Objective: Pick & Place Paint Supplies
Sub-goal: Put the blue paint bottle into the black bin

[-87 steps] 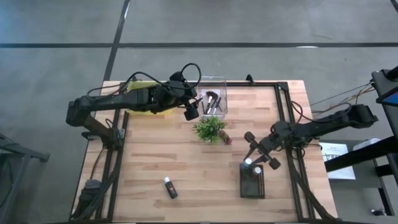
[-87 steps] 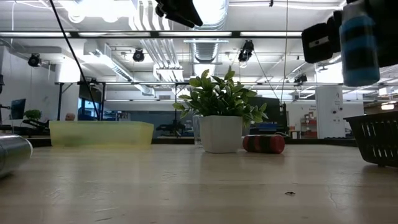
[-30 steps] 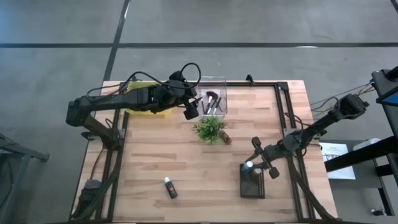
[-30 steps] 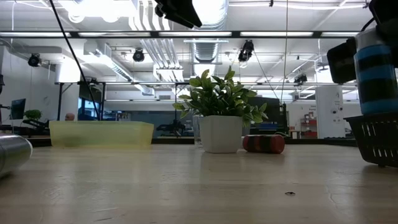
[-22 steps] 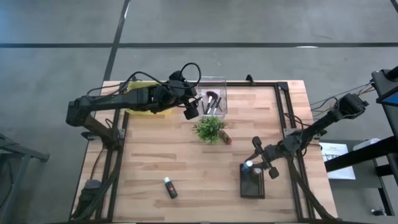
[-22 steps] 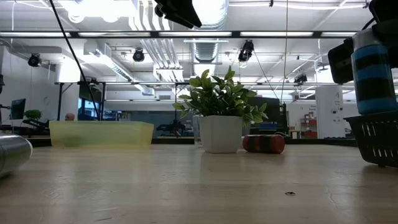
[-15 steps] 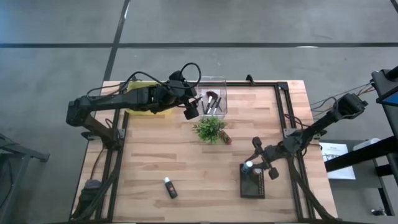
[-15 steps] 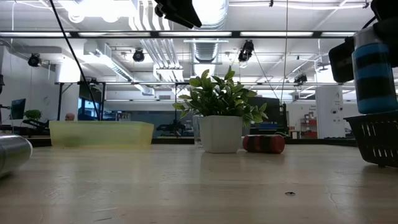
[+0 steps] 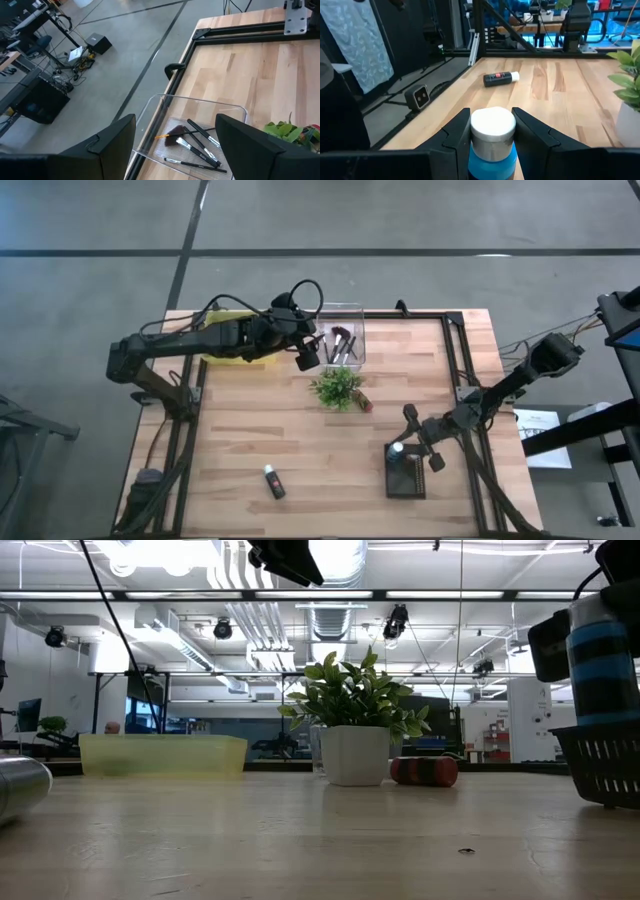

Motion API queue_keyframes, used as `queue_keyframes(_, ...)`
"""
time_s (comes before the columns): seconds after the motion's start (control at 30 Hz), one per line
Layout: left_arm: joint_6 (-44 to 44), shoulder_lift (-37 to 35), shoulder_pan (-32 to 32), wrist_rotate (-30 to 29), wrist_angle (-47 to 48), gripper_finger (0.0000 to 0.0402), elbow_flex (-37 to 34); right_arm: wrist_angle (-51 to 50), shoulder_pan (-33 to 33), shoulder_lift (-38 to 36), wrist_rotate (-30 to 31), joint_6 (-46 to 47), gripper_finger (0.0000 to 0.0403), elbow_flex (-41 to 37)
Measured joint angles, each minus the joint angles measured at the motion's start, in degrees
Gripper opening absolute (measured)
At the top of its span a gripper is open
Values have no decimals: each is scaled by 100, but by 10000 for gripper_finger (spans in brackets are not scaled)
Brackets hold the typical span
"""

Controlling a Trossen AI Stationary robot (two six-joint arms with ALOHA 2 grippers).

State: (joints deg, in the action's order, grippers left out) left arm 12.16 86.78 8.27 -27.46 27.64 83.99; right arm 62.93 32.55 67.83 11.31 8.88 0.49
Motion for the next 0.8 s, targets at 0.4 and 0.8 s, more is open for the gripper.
queue_keyframes(0.4,34,0,50,0,4,281,0,637,211,606,249,122,114,-2)
queue_keyframes(0.8,133,0,50,1,4,281,0,587,211,614,389,105,114,-2)
